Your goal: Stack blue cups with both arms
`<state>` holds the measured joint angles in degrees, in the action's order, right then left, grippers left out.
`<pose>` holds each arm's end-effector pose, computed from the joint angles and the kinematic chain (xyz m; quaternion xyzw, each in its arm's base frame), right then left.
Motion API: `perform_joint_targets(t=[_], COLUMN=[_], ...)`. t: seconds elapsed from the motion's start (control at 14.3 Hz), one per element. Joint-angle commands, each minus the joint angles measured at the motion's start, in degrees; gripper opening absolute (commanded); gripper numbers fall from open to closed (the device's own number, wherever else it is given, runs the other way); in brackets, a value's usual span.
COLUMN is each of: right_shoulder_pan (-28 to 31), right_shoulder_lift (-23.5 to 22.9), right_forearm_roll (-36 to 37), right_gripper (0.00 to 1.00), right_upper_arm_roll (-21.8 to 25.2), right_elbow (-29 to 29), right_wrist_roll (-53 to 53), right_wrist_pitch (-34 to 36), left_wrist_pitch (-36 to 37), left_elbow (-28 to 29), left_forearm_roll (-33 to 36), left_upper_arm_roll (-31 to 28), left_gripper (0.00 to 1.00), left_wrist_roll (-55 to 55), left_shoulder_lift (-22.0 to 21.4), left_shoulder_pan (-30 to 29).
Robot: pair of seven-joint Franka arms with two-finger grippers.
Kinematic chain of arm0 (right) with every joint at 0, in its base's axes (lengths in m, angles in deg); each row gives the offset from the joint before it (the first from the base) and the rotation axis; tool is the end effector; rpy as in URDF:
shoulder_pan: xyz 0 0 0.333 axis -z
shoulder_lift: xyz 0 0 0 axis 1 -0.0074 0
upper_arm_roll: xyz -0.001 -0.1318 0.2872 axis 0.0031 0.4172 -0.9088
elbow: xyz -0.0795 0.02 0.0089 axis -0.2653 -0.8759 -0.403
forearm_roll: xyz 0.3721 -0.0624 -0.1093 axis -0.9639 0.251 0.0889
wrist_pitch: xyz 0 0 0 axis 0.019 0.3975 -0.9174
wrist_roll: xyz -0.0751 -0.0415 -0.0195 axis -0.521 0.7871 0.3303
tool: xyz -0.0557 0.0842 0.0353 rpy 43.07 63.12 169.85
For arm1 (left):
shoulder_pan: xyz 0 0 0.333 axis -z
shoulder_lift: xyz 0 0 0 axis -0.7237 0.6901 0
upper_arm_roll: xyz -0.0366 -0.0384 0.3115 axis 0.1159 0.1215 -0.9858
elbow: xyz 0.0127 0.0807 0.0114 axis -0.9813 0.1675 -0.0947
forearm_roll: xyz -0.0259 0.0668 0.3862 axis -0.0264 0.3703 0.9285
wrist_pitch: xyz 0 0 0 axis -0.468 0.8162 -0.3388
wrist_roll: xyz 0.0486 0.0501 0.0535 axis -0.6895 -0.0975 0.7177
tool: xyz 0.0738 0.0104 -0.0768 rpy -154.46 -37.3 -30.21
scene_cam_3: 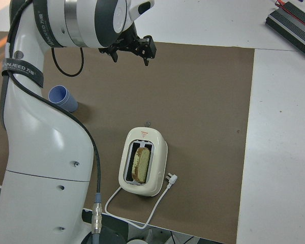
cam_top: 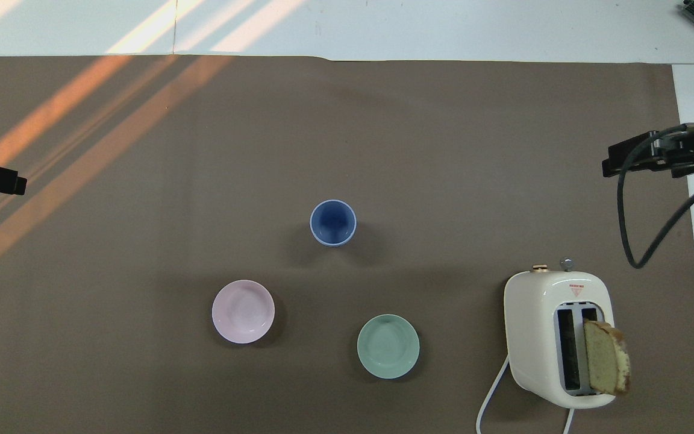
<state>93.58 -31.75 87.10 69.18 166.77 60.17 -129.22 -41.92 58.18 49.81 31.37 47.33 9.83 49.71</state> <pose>0.5857 0.0180 0.6467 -0.9997 0.0084 -0.0078 0.0235 0.5586 -0.0062 0.6474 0.9941 -0.1018 0.0358 0.0078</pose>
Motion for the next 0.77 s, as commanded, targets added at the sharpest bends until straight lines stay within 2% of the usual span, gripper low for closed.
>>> perform_joint_targets(t=[0.0, 0.7], right_shoulder_pan=[0.56, 1.00], right_shoulder_lift=[1.65, 1.65], right_forearm_roll=[-0.15, -0.15], right_gripper=[1.00, 1.00], right_upper_arm_roll=[-0.24, -0.24], right_elbow=[1.92, 1.92], right_wrist_roll=[-0.58, -0.58], right_wrist_pitch=[-1.16, -1.16], left_wrist_pitch=[0.87, 0.96], left_elbow=[-0.23, -0.14], left_forearm_roll=[-0.39, -0.39], left_upper_arm_roll=[-0.21, -0.12], left_gripper=[1.00, 1.00], left_wrist_roll=[-0.14, 0.04], left_shoulder_lift=[-0.52, -0.52], left_shoulder_pan=[0.17, 0.43])
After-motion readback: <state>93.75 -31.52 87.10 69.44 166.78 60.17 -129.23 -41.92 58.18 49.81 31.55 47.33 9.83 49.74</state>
